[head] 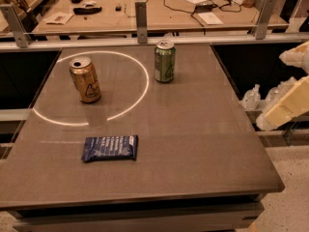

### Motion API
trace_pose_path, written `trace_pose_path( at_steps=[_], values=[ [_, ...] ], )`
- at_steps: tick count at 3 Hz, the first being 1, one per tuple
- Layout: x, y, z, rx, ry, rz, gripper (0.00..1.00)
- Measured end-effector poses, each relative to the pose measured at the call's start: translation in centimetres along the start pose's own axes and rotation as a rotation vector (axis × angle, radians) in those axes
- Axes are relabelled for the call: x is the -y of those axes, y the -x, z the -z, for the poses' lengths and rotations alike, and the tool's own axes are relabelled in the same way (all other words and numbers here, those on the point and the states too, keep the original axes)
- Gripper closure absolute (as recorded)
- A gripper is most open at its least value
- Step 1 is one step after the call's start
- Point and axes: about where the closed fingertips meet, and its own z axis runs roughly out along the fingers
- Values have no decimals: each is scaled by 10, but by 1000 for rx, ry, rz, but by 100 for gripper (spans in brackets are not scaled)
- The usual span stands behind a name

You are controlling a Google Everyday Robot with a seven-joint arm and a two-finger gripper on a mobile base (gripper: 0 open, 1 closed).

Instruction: Pick green can

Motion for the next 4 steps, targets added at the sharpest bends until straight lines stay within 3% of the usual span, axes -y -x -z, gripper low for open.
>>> trace_pose_path(
  at_steps=[1,2,3,4],
  values=[
    [4,-7,-11,137,-10,-108,0],
    [6,-9,-24,283,3,-146,0],
    [8,-9,-37,392,39,-131,0],
    [3,-15,-47,445,64,-158,0]
  ],
)
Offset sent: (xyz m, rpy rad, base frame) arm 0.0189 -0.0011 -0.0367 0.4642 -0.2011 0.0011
